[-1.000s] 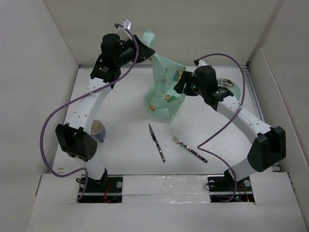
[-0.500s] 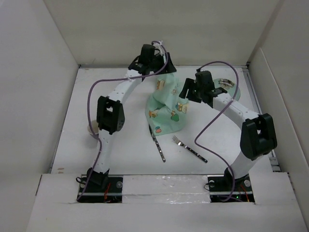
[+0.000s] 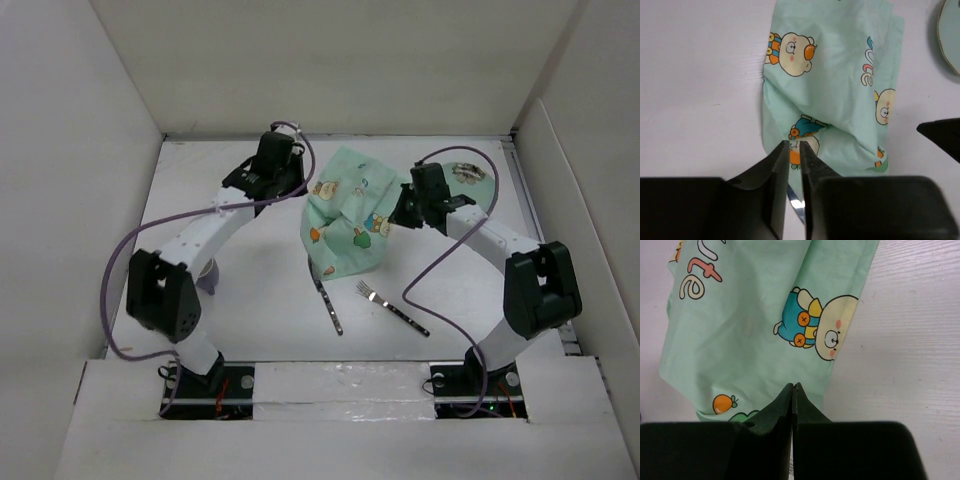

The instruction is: Set the dinner table for one person

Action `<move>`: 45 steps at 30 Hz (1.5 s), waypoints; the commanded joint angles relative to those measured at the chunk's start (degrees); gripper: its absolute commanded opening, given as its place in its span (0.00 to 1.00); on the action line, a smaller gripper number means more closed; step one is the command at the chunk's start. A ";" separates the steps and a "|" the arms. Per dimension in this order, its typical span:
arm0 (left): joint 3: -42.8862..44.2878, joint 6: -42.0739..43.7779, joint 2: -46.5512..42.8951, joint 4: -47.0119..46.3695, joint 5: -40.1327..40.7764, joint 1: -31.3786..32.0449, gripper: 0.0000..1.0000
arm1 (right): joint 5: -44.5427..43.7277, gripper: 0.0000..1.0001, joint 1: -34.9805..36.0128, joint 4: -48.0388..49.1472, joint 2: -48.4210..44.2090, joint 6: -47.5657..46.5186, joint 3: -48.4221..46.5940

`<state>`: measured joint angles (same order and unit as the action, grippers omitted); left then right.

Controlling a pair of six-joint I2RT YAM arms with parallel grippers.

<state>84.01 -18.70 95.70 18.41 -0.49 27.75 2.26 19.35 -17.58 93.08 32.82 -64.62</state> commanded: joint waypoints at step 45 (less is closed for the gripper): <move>-14.31 0.51 7.49 -0.84 39.60 28.06 0.00 | 8.90 0.52 -7.92 5.97 -5.89 1.02 3.27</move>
<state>70.65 -18.90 103.48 18.06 35.20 55.83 11.00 13.32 -15.68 87.77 33.30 -60.97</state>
